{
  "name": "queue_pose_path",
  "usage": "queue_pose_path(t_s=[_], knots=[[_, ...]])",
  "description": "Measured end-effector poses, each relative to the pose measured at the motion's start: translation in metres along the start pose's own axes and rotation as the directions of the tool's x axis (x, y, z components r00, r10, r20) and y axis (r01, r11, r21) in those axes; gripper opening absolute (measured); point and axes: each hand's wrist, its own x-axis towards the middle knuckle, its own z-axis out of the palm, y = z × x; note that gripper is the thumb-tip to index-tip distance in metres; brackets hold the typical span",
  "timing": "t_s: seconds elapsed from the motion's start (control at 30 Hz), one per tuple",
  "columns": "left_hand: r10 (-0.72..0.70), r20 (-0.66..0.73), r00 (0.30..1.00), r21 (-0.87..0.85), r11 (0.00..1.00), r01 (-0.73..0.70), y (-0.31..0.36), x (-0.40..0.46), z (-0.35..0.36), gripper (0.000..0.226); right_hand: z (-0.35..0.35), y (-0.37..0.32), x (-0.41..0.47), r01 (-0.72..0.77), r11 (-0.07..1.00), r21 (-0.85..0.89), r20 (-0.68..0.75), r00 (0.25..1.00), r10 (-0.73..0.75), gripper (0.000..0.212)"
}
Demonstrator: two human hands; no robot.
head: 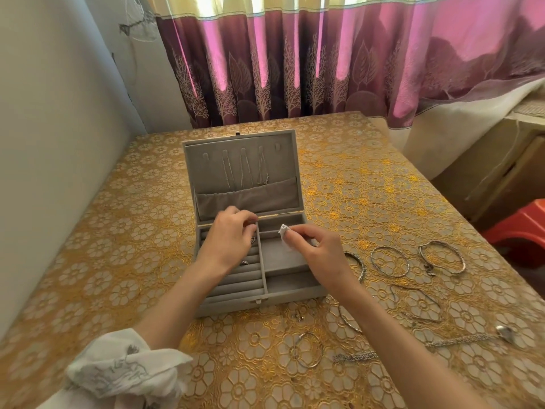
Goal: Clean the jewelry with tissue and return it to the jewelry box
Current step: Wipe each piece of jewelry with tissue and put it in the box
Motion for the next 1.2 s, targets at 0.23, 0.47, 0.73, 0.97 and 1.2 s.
queue_pose_path(t_s=[0.23,0.47,0.73,0.97,1.2], knots=[[0.084,0.058,0.995,-0.371,0.927,-0.057,0.046,-0.05,-0.033,0.018,-0.008,-0.025,-0.037,-0.13,0.952,0.277,0.156,0.984,0.089,0.018],[0.014,0.164,0.986,-0.514,0.854,0.073,0.063,-0.094,-0.047,0.011,-0.007,-0.035,-0.078,-0.192,0.932,0.306,0.227,0.966,0.125,0.033],[-0.062,0.189,0.98,-0.558,0.815,0.159,0.067,-0.124,-0.046,0.01,-0.012,-0.039,-0.113,-0.112,0.988,0.103,0.243,0.966,0.084,0.007],[-0.121,0.334,0.935,-0.621,0.718,0.314,0.067,-0.147,-0.031,0.009,-0.009,-0.025,-0.138,-0.235,0.944,0.23,0.186,0.963,0.195,0.02],[-0.168,0.38,0.91,-0.619,0.685,0.385,0.067,-0.157,-0.012,0.01,-0.012,-0.007,-0.148,-0.15,0.973,0.173,0.069,0.988,0.14,0.004]])
